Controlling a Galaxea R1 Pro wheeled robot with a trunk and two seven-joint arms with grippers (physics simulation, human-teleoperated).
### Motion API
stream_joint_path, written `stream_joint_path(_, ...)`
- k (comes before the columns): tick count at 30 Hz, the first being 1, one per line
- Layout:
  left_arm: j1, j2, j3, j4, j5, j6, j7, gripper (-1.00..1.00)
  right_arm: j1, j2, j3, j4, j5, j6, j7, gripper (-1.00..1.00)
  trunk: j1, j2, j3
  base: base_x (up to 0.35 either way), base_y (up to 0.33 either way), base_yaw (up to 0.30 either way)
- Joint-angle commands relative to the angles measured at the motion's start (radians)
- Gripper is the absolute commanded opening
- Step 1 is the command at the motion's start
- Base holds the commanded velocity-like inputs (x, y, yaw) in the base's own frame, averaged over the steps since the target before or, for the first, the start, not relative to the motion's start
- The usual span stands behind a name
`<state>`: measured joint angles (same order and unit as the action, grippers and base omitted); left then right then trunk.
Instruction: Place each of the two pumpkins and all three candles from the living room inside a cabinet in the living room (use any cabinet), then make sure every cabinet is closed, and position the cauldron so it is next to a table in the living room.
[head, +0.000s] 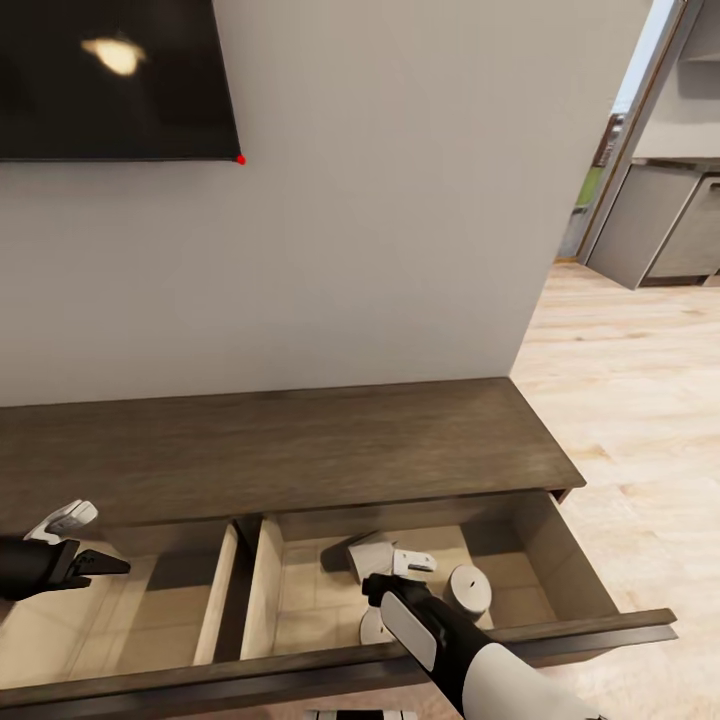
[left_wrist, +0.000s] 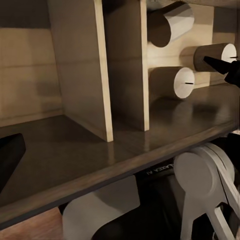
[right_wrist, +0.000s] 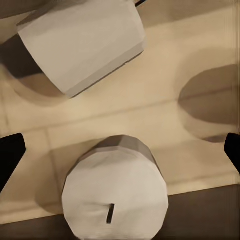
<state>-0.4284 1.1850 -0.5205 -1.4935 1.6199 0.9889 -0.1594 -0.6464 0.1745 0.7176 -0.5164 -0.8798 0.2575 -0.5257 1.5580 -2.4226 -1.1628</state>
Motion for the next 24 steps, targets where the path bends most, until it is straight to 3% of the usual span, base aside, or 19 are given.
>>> stream_joint_path(1, -0.003, 0.001, -0.004, 0.001, -0.008, 0.001, -0.010, 1.00, -0.001, 0.000, 0.003, -0.001, -0.002, 0.008, -0.007, 1.00, -0.004, 0.007, 0.002, 0.000, 0.000, 0.000)
stream_joint_path(14, -0.003, -0.007, -0.004, 0.002, -0.009, 0.001, -0.009, 1.00, -0.001, 0.000, 0.000, -0.012, -0.016, 0.109, -0.003, 1.00, -0.054, 0.098, 0.043, -0.030, 0.000, 0.000)
stream_joint_path(24, -0.003, -0.011, -0.004, 0.002, -0.010, -0.001, -0.009, 1.00, -0.001, 0.000, -0.003, -0.014, -0.017, 0.108, 0.004, 1.00, -0.092, 0.168, 0.074, -0.077, 0.000, 0.000)
